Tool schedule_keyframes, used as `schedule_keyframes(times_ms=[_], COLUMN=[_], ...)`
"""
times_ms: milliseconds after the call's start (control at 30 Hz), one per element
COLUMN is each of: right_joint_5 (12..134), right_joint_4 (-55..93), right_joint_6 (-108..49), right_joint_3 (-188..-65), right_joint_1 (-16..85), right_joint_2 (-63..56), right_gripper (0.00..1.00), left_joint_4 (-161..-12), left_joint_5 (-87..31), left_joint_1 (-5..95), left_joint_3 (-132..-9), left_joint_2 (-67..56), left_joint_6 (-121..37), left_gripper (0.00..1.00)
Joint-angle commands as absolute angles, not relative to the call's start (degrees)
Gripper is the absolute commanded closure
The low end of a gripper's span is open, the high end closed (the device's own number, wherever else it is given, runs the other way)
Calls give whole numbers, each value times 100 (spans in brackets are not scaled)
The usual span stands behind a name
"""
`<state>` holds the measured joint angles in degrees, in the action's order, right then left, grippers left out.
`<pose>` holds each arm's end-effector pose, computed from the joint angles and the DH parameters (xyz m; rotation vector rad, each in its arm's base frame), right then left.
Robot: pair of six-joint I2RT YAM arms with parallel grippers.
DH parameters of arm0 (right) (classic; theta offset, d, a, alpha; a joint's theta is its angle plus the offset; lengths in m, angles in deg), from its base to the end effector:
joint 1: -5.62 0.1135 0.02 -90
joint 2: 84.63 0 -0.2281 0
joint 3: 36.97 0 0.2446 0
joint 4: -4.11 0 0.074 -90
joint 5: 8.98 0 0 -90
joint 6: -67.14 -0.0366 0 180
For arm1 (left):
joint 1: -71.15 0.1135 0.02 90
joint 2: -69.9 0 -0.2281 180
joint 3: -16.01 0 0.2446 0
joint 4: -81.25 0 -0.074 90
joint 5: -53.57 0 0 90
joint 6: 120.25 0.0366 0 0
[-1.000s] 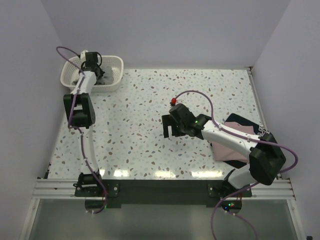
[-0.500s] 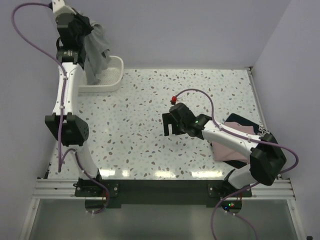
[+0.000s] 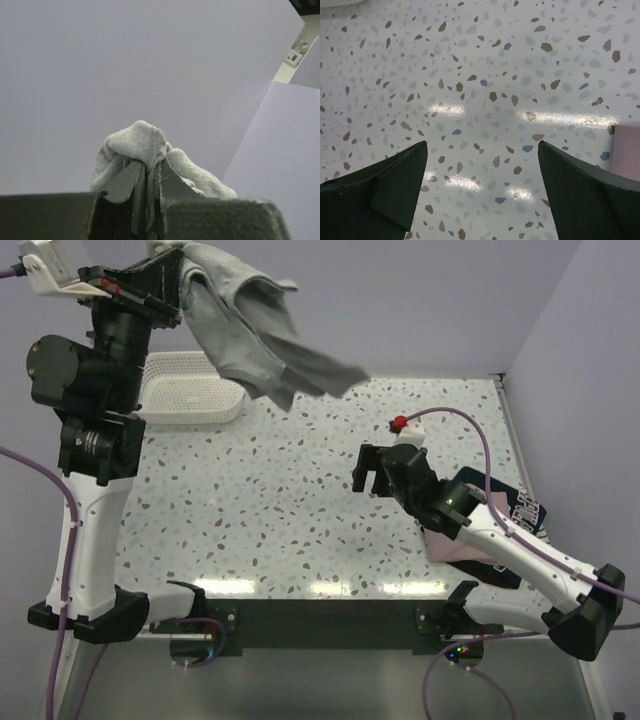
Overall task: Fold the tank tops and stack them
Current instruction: Move the tank top to the center of the board, then flatten the tank top out
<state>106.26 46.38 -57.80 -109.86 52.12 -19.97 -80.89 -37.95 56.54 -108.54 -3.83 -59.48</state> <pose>0.1856 0.1729 0.2947 0.0372 2.1237 0.3731 0.1971 -0.0504 0.5822 -0.1541 1.0061 -0.6865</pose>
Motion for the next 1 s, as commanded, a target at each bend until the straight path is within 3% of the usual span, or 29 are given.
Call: schedule_keyframes(times_ms=[0, 33, 67, 133, 167, 200, 300, 333, 433, 733, 967], right_joint_5=[11380, 11424, 11494, 11495, 11451, 11373, 11005, 10837, 10160, 9921, 10298], right_joint_4=[4845, 4880, 4898, 4959, 4968, 4942, 4767, 4705, 4477, 4055, 3712], right_joint_6=[-5942, -5934, -5925, -5951, -6038, -6065, -6241, -6241, -6364, -7620, -7815], right_joint_3=[-10909, -10926, -10944, -10953, -10935, -10900, -10594, -10532, -10128, -9318, -9766], right_joint_1=[5212, 5203, 5194, 5159, 5167, 5159, 5159, 5159, 5325, 6853, 6996], right_joint_2=[-2232, -2232, -2214, -2048, -1934, -1890, -1662, -1608, -1345, -1029, 157], right_gripper=[4, 4, 4, 3, 3, 3, 3, 4, 8, 15, 14], left_joint_4=[-7797, -7700, -7412, -7164, -6798, -6542, -6196, -6327, -6777, -5292, -5298], left_joint_5=[-3669, -3669, -3669, -3301, -3196, -3064, -2800, -2773, -2895, -4039, -3530], left_joint_1=[5673, 5673, 5673, 5665, 5673, 5682, 5674, 5682, 5673, 5524, 5322], left_joint_3=[-10489, -10524, -10646, -10743, -10883, -10980, -10685, -9995, -8728, -5748, -4469], left_joint_2=[-1006, -1173, -1627, -2156, -2733, -3009, -3408, -3303, -2277, 166, 750], left_joint_6=[-6417, -6452, -6496, -6646, -6672, -6716, -6707, -6734, -6796, -6752, -6568], left_gripper=[89, 81, 64, 50, 35, 31, 30, 30, 32, 50, 52])
